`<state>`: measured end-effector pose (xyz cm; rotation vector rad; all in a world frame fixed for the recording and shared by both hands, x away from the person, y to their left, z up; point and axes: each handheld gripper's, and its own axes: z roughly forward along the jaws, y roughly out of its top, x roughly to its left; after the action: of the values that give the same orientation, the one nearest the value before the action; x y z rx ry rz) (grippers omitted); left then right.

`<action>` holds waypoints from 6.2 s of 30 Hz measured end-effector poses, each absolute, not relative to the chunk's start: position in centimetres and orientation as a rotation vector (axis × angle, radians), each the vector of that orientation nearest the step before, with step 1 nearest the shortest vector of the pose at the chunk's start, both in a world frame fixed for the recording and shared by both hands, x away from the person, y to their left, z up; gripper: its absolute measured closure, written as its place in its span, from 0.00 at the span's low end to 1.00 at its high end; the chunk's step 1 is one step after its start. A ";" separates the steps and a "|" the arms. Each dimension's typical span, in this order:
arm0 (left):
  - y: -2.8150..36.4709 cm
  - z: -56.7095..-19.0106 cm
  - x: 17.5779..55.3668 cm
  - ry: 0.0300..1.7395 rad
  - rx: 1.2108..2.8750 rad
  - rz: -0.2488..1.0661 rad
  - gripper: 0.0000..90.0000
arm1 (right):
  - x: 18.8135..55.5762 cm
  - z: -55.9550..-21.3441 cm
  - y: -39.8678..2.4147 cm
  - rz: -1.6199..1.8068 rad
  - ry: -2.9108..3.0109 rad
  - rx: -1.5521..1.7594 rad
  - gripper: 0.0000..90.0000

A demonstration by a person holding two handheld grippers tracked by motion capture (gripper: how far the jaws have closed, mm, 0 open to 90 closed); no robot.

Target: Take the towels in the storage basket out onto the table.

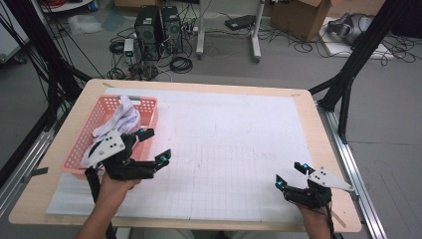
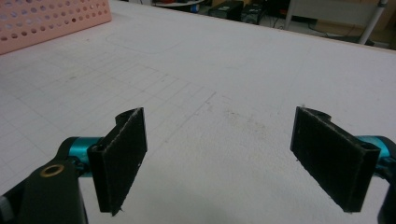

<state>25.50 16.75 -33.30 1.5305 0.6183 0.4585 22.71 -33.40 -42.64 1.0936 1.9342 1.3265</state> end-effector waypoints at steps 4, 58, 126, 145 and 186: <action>17.7 -32.1 26.0 0.627 1.569 0.452 0.17 | 22.7 -42.7 -33.4 1.325 1.935 1.097 0.19; 27.3 -40.4 37.9 1.372 1.999 0.624 0.17 | 22.6 -42.9 -33.5 1.289 1.964 1.097 0.19; 27.5 -32.6 30.9 0.947 1.530 0.619 0.77 | 22.2 -42.6 -33.7 1.294 1.954 1.115 0.19; 24.9 -29.8 29.4 0.679 1.454 0.505 0.77 | 22.2 -42.5 -33.6 1.296 1.951 1.107 0.19; 5.2 -36.2 32.8 0.429 1.650 0.203 0.76 | 22.3 -42.6 -33.7 1.304 1.956 1.103 0.19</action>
<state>32.82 5.24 -36.18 1.6495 0.4291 0.2031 22.28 -33.73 -42.60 1.1027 1.9562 1.3043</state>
